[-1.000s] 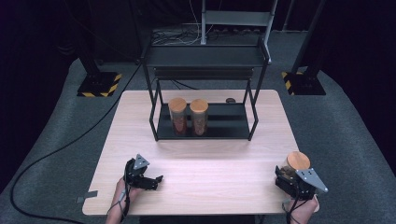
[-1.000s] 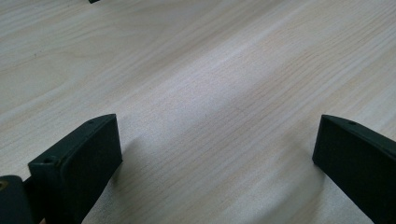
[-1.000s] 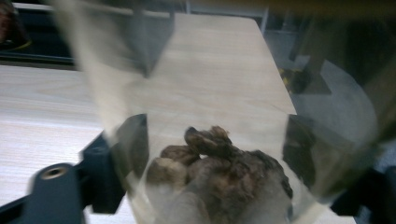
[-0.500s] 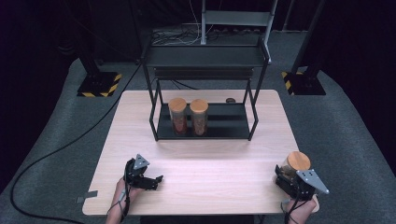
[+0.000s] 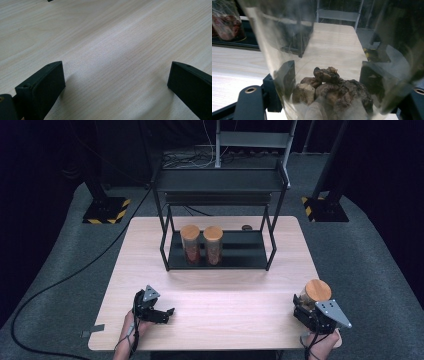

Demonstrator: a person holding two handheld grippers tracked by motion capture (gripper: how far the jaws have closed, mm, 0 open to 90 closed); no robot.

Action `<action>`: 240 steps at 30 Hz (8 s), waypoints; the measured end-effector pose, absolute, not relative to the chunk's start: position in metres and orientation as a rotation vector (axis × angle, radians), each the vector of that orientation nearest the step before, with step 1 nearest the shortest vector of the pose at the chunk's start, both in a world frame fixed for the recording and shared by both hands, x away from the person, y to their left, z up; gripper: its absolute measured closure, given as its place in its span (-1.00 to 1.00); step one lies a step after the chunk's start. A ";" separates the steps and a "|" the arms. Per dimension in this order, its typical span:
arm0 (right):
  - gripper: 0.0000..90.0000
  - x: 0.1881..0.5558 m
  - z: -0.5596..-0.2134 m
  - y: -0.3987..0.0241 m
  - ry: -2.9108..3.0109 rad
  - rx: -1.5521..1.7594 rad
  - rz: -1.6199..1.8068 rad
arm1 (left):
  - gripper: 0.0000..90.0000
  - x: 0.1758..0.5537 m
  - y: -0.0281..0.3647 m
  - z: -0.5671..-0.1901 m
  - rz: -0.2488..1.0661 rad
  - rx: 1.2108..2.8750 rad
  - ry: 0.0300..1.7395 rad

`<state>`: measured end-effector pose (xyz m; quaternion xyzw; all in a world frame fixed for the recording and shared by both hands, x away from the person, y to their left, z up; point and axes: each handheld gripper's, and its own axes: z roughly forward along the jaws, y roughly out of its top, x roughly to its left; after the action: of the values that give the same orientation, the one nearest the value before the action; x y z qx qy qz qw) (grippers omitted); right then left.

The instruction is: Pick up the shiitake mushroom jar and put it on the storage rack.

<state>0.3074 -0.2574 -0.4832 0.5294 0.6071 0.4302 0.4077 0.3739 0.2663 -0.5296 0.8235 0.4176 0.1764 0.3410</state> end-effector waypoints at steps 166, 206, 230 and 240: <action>-0.45 0.380 -0.463 -0.170 1.793 1.099 1.213 | -0.99 0.374 0.266 -0.530 0.458 2.144 1.083; -0.45 0.405 -0.460 -0.157 1.808 1.080 1.232 | -0.99 0.373 0.266 -0.530 0.458 2.144 1.083; -0.45 0.424 -0.465 -0.151 1.808 1.101 1.234 | -0.99 0.373 0.266 -0.530 0.458 2.144 1.082; -0.45 0.433 -0.464 -0.146 1.821 1.093 1.229 | -0.99 0.373 0.266 -0.530 0.458 2.145 1.082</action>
<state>0.4328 -0.1459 -0.4644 0.4194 0.6986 0.4715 0.3372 0.3735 0.2663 -0.5295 0.8244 0.4160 0.1760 0.3411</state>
